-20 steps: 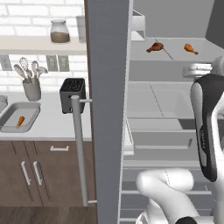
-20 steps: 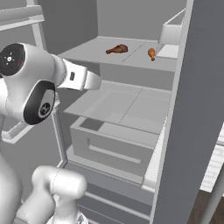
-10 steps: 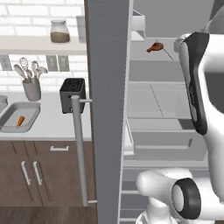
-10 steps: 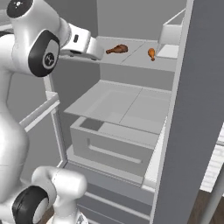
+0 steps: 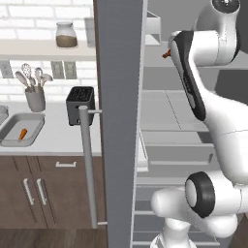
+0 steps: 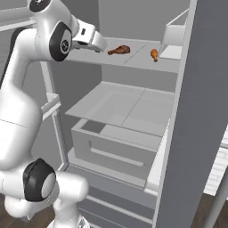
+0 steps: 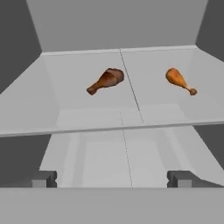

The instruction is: Place one carrot and one chicken drumstick in each tupperware on the nearby counter, to pack two identical lunches.

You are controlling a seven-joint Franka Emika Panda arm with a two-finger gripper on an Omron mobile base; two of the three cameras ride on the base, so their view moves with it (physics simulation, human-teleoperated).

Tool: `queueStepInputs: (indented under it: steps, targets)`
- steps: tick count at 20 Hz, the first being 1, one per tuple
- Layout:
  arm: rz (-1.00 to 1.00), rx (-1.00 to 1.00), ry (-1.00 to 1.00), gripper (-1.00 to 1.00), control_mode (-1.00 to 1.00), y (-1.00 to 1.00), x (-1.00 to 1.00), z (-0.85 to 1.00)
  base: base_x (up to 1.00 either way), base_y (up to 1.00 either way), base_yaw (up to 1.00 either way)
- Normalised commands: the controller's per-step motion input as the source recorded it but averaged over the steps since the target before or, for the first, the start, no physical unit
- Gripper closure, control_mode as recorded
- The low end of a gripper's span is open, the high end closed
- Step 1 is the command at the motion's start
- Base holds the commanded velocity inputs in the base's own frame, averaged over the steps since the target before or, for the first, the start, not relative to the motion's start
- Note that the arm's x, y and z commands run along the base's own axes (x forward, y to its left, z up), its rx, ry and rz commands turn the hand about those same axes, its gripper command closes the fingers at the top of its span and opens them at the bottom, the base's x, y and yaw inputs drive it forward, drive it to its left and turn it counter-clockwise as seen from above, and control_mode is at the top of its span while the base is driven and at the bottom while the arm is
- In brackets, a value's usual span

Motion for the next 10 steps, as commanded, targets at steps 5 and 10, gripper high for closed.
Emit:
queueStepInputs:
  steps: [5,10]
  targets:
    - [-0.01,0.00,0.02,-1.00,-1.00,0.05,1.00,-0.20,0.00,0.00,0.00]
    - [0.00,0.00,0.13,-1.00,-1.00,-0.21,1.00,-0.17,0.00,0.00,0.00]
